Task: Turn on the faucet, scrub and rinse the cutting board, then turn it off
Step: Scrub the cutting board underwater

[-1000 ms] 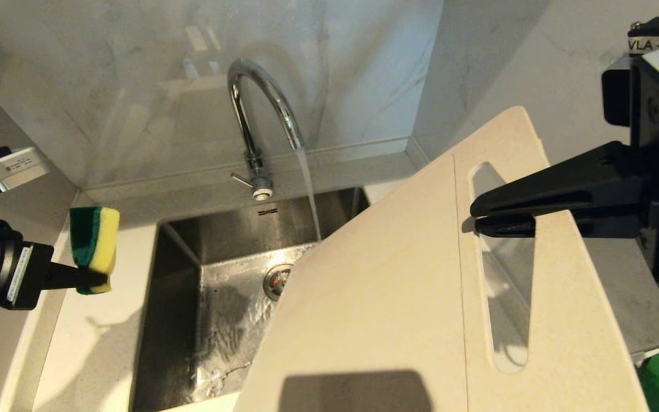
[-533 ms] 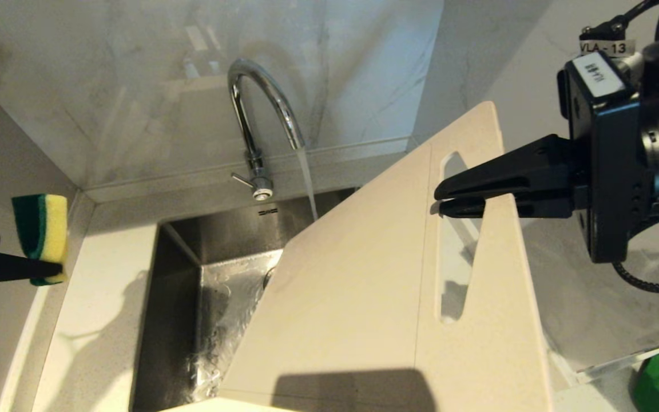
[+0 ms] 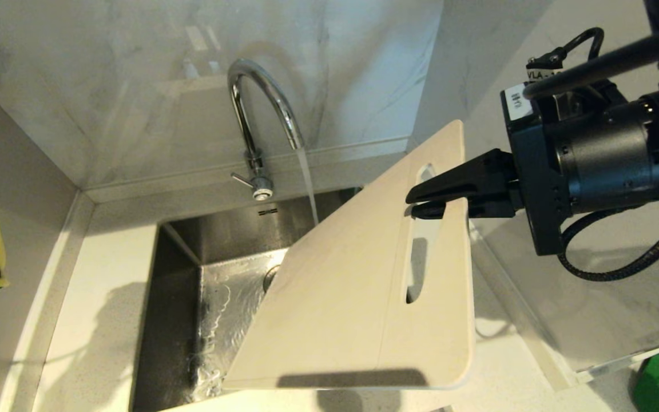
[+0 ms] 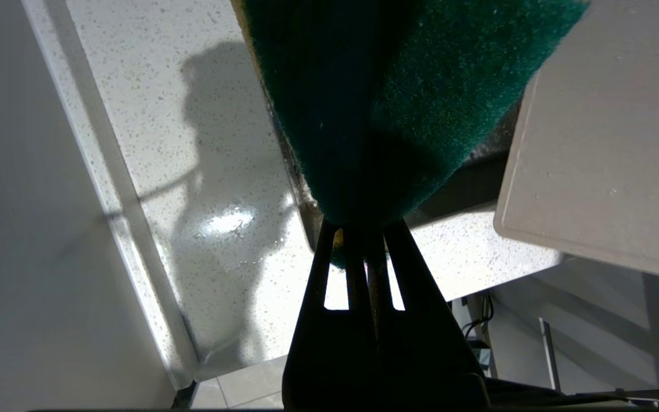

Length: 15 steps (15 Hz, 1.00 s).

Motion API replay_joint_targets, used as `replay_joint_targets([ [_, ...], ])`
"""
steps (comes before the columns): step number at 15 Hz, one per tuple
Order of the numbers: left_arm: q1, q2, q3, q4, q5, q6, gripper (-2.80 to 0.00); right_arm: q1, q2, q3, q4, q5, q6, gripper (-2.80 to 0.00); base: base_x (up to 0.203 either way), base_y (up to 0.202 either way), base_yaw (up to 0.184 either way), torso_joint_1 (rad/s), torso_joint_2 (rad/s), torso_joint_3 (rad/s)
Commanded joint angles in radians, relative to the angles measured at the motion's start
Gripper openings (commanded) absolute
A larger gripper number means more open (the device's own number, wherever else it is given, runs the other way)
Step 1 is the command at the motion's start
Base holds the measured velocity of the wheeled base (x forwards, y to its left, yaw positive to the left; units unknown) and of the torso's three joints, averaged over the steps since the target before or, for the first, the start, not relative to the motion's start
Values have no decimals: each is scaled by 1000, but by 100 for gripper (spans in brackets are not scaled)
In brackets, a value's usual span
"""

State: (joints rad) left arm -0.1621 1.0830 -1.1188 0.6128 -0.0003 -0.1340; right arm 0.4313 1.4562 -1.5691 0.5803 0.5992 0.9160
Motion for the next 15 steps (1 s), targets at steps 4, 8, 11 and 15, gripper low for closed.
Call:
replay_joint_targets([
  [4, 1, -72, -19, 2, 3, -1, -280, -55, 195, -10, -193, -12, 38, -280, 0, 0, 0, 0, 0, 0],
  [8, 0, -103, -52, 4, 3, -4, -280, -105, 346, -46, -310, -49, 96, -280, 0, 0, 0, 0, 0, 0],
  [11, 1, -140, -68, 9, 5, -12, -280, -126, 412, -83, -342, -55, 106, -280, 0, 0, 0, 0, 0, 0],
  [15, 1, -200, -90, 56, 5, -12, -280, -132, 459, -140, -349, -55, 128, -280, 0, 0, 0, 0, 0, 0],
])
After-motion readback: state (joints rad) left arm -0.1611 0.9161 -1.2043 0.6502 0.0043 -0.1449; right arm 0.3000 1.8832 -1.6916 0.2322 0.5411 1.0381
